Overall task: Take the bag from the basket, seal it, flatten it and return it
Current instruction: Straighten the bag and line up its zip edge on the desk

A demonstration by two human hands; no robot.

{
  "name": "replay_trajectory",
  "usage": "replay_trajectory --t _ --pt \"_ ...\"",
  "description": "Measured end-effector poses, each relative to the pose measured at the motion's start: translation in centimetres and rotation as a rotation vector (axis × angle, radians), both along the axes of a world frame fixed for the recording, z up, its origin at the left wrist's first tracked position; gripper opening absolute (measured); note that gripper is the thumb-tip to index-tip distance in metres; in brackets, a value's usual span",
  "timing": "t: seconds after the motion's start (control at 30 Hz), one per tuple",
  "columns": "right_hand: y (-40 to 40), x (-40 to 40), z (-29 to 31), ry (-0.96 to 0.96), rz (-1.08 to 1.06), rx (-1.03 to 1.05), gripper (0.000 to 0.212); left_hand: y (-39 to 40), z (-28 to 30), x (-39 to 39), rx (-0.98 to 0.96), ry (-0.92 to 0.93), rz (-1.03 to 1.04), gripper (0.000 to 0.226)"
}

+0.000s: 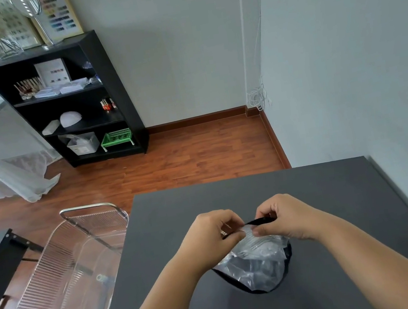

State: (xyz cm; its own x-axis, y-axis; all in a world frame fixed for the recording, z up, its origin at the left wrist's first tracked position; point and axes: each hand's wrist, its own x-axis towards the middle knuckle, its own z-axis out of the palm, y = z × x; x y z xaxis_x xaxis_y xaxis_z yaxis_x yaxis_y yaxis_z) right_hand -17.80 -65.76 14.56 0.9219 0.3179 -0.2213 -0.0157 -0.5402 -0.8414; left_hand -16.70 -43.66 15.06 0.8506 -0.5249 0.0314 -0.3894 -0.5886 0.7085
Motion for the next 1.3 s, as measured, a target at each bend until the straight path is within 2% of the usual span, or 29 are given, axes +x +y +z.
replay_trajectory --t 0.17,0.27,0.37,0.47,0.53,0.7,0.87,1.0,1.07,1.3 --pt "-0.1 -0.1 0.4 0.142 0.01 0.08 0.034 0.1 -0.1 0.1 0.037 -0.138 0.116 0.006" --pt "-0.7 -0.6 0.1 0.2 0.013 0.126 0.028 1.1 -0.1 0.2 0.035 -0.127 0.159 0.007" --pt "-0.6 -0.7 -0.5 0.102 -0.047 0.106 0.016 1.8 -0.2 0.2 0.021 -0.067 0.092 0.006" --pt "0.2 -0.5 -1.0 -0.072 -0.075 -0.001 0.019 1.2 -0.3 0.1 0.037 -0.009 -0.009 0.009" --pt "0.9 -0.5 -1.0 -0.121 -0.061 -0.024 0.018 0.5 -0.4 0.2 0.021 -0.02 0.008 0.013" --pt "1.8 -0.5 -0.5 -0.158 -0.194 -0.01 0.019 0.1 -0.5 0.2 0.004 -0.202 0.135 0.008" --pt "0.4 -0.8 0.3 0.023 -0.126 0.053 0.018 1.3 -0.5 0.6 -0.032 -0.267 0.221 0.013" --pt "0.9 -0.9 0.2 -0.084 -0.118 -0.035 0.015 1.6 -0.5 0.5 -0.07 -0.123 0.158 0.008" --pt "1.4 -0.9 0.3 -0.138 -0.129 -0.07 0.017 1.2 -0.6 0.2 -0.062 -0.072 0.131 0.015" --pt "2.3 -0.9 1.1 -0.284 -0.218 -0.256 0.018 0.3 -0.9 -0.4 0.0 -0.163 0.209 0.006"
